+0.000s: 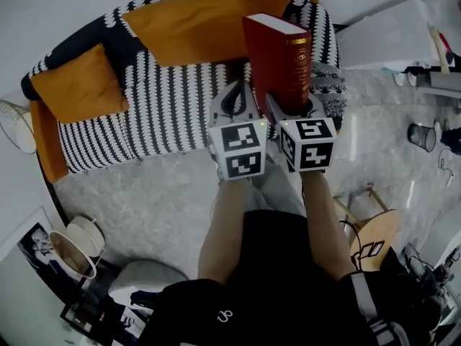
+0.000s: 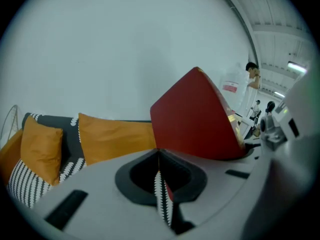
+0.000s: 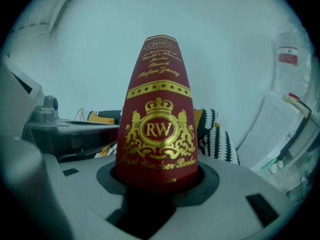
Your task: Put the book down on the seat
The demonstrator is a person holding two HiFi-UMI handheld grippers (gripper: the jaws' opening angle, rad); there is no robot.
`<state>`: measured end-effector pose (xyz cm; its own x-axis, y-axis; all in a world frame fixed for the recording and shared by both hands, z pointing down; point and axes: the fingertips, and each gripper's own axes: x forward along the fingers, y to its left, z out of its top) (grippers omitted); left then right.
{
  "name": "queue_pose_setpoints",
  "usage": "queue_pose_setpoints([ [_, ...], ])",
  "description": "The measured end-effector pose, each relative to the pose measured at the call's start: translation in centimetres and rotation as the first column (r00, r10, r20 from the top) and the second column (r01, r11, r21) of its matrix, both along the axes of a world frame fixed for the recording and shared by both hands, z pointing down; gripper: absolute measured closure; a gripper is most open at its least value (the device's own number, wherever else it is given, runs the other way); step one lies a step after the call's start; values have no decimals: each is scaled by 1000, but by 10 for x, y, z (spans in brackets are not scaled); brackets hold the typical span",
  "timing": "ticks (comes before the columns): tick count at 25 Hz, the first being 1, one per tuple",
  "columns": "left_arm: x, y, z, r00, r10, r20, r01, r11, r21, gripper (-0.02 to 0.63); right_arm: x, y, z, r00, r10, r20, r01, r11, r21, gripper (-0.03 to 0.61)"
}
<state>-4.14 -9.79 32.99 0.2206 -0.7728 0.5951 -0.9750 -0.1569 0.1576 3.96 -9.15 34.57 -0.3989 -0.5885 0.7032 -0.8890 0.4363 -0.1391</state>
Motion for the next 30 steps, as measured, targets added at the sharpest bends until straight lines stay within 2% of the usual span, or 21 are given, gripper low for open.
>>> queue_pose_setpoints([
  [10, 11, 21, 123, 998, -34, -59, 23, 982, -186, 600, 20, 28, 120, 996, -4, -91, -15, 978, -207, 360],
  [15, 17, 28, 204, 995, -75, -66, 53, 958, -282, 600, 36, 28, 189, 993, -21, -112, -11, 961, -275, 360],
  [18, 18, 28, 228, 994, -84, -66, 58, 944, -324, 600, 43, 28, 217, 991, -17, -129, -28, 943, -332, 360],
  [25, 15, 31, 267, 996, -65, -56, 40, 930, -365, 600, 39, 37, 275, 990, 43, -136, -97, 903, -419, 360],
  [30, 0, 41, 308, 996, -72, -52, 44, 908, -416, 600, 19, 44, 323, 989, 53, -139, -112, 881, -460, 360],
])
